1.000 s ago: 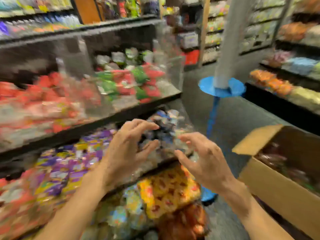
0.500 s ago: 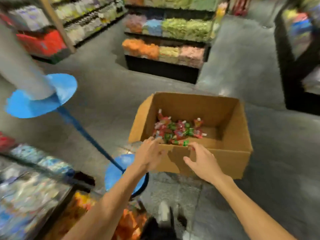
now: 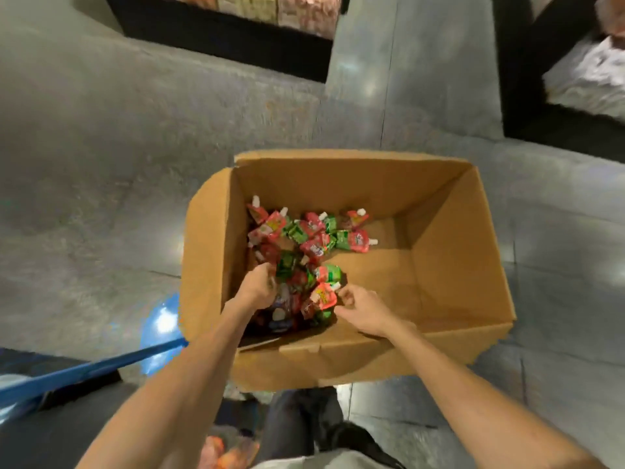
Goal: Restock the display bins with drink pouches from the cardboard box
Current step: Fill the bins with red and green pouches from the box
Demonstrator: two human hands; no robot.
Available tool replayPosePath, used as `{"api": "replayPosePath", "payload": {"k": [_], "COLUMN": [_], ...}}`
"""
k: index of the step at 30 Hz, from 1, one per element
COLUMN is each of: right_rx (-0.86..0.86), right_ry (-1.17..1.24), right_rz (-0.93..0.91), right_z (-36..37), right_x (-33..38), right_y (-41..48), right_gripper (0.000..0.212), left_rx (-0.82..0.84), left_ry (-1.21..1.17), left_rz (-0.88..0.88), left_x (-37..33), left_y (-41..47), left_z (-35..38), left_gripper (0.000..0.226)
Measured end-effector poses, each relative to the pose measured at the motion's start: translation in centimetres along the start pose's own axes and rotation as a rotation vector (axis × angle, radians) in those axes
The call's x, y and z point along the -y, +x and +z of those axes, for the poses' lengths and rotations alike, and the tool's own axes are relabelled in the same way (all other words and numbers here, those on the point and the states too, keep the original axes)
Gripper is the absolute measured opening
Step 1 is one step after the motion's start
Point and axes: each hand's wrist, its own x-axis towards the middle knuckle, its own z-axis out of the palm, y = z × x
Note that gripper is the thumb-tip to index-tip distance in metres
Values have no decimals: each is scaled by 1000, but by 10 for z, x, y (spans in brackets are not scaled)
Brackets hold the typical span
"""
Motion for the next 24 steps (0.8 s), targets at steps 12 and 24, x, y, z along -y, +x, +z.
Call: {"api": "replayPosePath", "payload": {"k": [12,24], "right_rx": [159,140], "right_ry": [55,-794], "right_rz": [194,-307], "right_z": [40,63], "right_x": [-13,-6], "right_y": [84,168], "right_gripper": [35,87], "left_rx": [507,424], "left_ry": [829,833], "left_rz": [68,62], "left_x": [4,-3], "left_y": [34,59], "left_z": [39,69], "left_gripper": [107,94]}}
